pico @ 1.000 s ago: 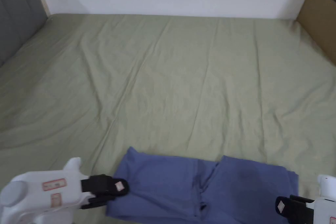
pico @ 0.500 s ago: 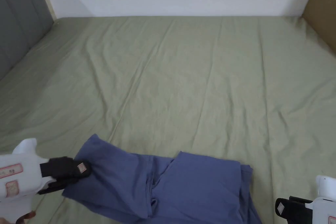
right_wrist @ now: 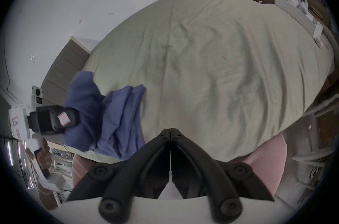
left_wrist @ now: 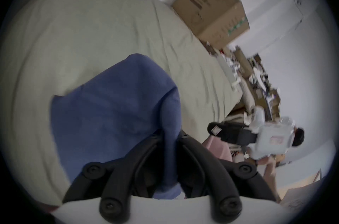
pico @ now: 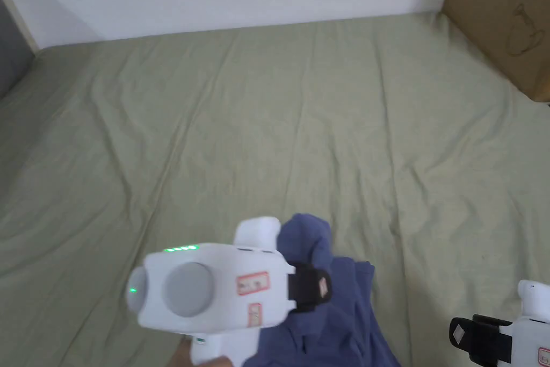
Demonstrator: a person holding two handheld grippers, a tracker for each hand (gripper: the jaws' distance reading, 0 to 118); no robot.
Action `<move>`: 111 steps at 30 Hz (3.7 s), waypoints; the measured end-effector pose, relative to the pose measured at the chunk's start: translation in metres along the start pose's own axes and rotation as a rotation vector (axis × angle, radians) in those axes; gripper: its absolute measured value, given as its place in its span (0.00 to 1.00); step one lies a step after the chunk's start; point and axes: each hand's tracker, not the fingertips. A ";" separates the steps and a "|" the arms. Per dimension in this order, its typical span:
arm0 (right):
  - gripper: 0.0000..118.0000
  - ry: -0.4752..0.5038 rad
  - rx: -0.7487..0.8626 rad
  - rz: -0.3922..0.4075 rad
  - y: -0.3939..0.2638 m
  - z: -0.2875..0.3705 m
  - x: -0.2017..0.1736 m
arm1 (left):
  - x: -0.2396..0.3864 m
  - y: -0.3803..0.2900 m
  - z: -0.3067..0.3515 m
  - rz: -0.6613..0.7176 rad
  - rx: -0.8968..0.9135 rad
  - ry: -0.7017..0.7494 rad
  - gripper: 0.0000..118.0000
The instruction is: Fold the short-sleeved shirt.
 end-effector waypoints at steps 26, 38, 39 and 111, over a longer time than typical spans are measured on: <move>0.00 -0.038 -0.006 0.003 -0.008 0.009 0.024 | -0.020 -0.044 -0.079 0.118 -0.157 -0.002 0.02; 0.00 -0.061 -0.005 0.005 -0.006 0.015 0.023 | 0.011 -0.053 -0.104 0.051 -0.238 -0.086 0.01; 0.00 -0.060 -0.007 0.014 -0.005 0.014 0.020 | 0.013 -0.054 -0.101 0.043 -0.238 -0.092 0.01; 0.00 -0.011 -0.243 0.409 0.013 -0.129 -0.179 | -0.373 0.004 0.260 0.094 -0.085 1.214 0.88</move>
